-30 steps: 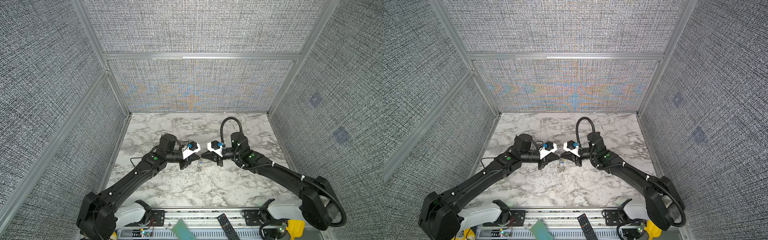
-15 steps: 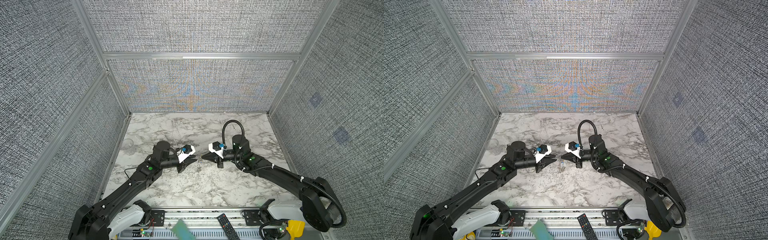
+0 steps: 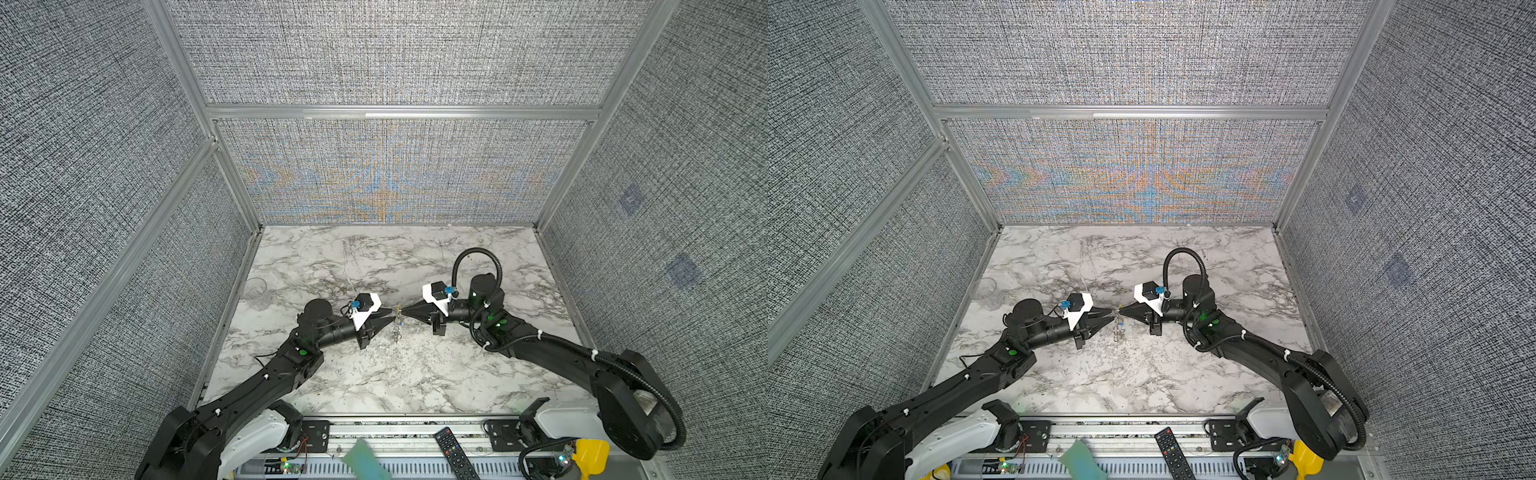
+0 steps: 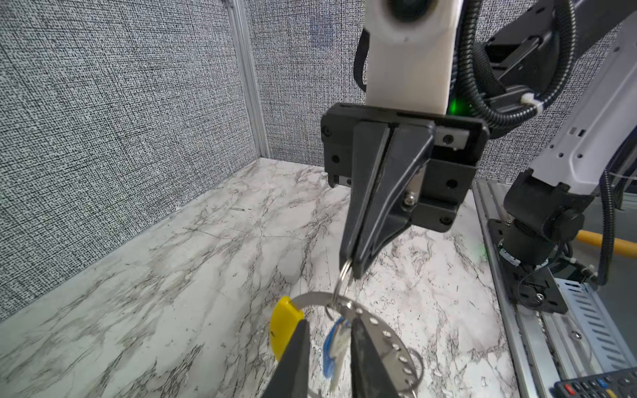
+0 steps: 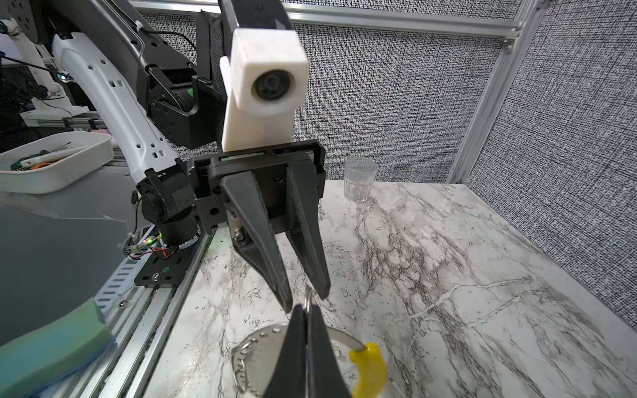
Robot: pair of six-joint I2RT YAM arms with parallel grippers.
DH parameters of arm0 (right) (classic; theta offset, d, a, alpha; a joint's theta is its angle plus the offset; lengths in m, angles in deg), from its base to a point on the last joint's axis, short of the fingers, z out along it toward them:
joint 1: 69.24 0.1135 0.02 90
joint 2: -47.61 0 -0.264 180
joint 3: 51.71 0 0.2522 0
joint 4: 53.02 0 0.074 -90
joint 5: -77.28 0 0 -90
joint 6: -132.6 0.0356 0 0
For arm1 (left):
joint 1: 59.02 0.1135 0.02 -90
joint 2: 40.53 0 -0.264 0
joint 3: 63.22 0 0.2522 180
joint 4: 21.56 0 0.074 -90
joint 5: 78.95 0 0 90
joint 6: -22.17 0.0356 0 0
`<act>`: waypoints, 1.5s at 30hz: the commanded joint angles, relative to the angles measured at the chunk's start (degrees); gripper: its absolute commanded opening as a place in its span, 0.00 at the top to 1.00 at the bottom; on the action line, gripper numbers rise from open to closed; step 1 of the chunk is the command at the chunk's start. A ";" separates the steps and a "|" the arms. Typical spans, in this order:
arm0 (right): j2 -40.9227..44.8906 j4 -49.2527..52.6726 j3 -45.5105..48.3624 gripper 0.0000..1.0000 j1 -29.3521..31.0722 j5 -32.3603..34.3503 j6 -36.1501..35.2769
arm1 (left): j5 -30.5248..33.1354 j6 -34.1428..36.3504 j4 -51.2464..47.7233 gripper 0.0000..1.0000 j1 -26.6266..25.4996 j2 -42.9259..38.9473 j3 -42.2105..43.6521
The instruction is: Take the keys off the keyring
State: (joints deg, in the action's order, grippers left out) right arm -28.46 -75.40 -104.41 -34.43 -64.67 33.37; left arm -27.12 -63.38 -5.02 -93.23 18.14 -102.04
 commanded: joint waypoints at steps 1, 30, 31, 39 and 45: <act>-0.11 -2.49 -0.47 1.00 0.08 -1.23 0.88 | -2.35 -0.88 5.29 0.77 0.03 0.94 -0.34; 5.49 21.72 -4.10 0.76 -0.24 6.89 -13.48 | -4.28 17.45 -35.82 1.00 -0.32 7.42 -21.65; 5.44 22.34 -4.34 0.76 -0.13 6.52 -13.68 | -3.95 18.30 -37.89 1.00 -0.38 8.04 -22.85; 4.88 24.04 -5.18 0.79 0.27 6.49 -14.72 | -3.31 22.17 -45.02 1.00 -0.76 10.53 -28.04; 3.84 23.74 -5.63 0.84 0.36 6.49 -14.23 | -3.58 23.86 -47.37 1.00 -1.22 11.02 -29.54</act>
State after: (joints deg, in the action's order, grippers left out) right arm -24.42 -51.88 -109.52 -34.17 -57.59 19.51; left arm -30.31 -41.31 -50.57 -94.30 29.09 -131.00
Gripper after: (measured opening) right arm 0.165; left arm 0.052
